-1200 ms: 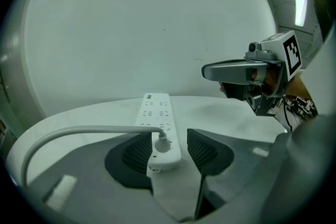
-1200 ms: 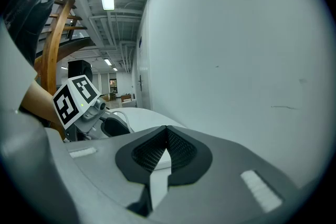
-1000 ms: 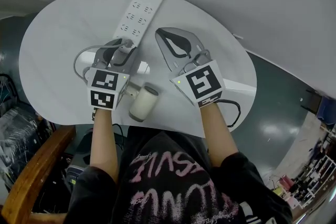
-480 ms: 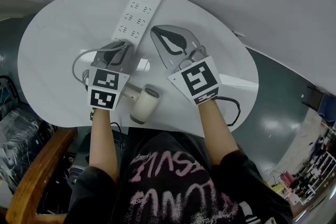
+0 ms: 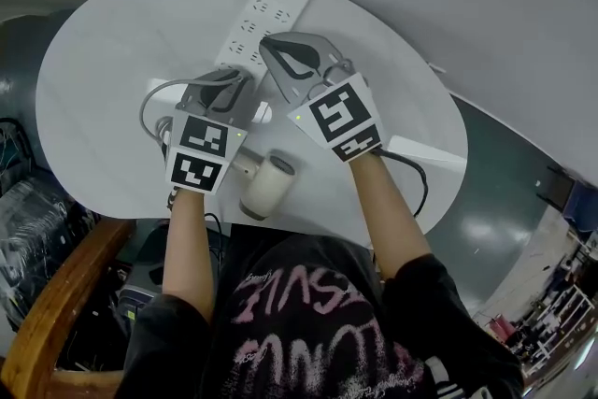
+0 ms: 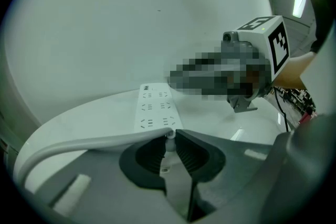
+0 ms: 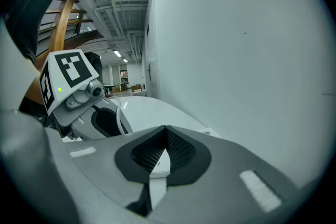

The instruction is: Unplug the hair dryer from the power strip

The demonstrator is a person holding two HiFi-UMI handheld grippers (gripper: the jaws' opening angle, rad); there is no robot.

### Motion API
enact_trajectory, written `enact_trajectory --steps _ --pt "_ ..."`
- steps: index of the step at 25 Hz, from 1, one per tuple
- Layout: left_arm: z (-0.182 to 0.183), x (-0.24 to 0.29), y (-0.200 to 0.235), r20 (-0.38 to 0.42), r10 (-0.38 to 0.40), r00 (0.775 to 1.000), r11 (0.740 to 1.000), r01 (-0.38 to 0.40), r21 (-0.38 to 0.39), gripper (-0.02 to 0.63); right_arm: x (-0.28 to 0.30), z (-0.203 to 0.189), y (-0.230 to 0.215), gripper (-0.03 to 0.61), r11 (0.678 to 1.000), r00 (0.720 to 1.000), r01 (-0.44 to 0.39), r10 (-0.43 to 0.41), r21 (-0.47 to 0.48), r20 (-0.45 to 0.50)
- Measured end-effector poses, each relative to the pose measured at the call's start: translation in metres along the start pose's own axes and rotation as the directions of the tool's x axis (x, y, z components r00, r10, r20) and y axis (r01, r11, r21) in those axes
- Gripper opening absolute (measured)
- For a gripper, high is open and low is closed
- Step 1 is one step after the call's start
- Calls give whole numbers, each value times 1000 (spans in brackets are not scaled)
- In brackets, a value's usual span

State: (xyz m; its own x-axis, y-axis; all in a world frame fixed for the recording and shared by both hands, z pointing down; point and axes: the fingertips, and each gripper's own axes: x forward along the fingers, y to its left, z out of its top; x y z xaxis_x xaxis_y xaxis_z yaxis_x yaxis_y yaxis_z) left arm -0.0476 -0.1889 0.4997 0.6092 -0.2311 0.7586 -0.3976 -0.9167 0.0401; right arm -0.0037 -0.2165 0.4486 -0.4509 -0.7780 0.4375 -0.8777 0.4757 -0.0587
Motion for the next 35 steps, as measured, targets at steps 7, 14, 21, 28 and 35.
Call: enact_trajectory --steps 7,14,21,28,35 --pt "1 0 -1 -9 -6 1000 1000 6 13 63 25 -26 8 20 999 994 -33 30 -26 -105" --pt "1 2 -2 -4 -10 1000 1000 10 29 61 37 -54 15 20 997 978 -60 49 -44 -205" --pt "-1 1 -2 -22 -10 1000 999 11 30 57 39 -56 15 19 998 973 -66 62 -10 -222" --pt "1 0 -1 -11 -6 1000 1000 7 18 52 40 -56 16 18 995 963 -71 52 -64 -264" --pt "1 -1 -3 -24 2 1000 997 0 77 49 40 -56 16 18 994 958 -66 39 -86 -283"
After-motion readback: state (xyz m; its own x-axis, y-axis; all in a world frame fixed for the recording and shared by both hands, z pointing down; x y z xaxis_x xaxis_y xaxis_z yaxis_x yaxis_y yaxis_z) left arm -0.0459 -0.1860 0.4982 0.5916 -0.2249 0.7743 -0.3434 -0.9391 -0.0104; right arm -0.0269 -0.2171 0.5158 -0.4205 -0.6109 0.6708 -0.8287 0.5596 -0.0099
